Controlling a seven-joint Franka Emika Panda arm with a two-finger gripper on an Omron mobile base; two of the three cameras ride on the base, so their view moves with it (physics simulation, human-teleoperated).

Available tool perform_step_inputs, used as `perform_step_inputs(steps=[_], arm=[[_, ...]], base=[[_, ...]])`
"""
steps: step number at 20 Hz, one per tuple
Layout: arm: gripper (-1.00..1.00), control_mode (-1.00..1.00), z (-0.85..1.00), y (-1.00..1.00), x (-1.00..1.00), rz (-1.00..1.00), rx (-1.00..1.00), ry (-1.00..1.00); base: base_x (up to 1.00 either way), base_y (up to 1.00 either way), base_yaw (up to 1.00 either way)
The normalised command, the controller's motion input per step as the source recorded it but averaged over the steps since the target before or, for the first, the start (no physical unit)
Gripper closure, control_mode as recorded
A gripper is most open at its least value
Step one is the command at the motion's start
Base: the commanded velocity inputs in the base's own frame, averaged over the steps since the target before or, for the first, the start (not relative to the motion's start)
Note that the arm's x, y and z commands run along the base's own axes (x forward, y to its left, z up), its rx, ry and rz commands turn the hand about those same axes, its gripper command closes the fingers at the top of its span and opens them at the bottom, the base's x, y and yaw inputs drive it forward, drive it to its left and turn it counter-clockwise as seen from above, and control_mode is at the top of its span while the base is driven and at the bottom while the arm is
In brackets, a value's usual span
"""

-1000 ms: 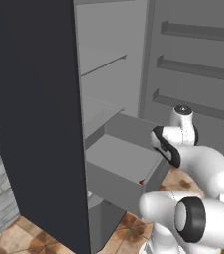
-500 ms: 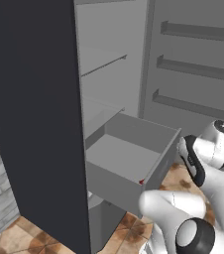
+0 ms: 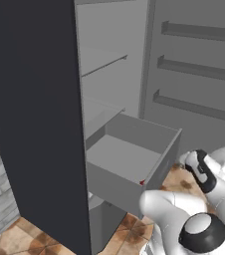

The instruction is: Place the onion and lime inside the fridge drawer. Close the drawer after placing the vegetables.

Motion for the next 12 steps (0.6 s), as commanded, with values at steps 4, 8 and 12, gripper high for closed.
perform_step_inputs(steps=[4, 8, 12], arm=[[-1.0, -1.0, -0.2, -0.03, 0.06, 0.0, 0.14, 0.0], [-1.0, -1.0, -0.19, 0.06, 0.15, 0.0, 0.0, 0.01], [-1.0, -1.0, -0.46, 0.31, 0.31, 0.0, 0.0, 0.0]], base=[[0.0, 0.0, 0.0], [0.0, 0.0, 0.0], [0.0, 0.0, 0.0]])
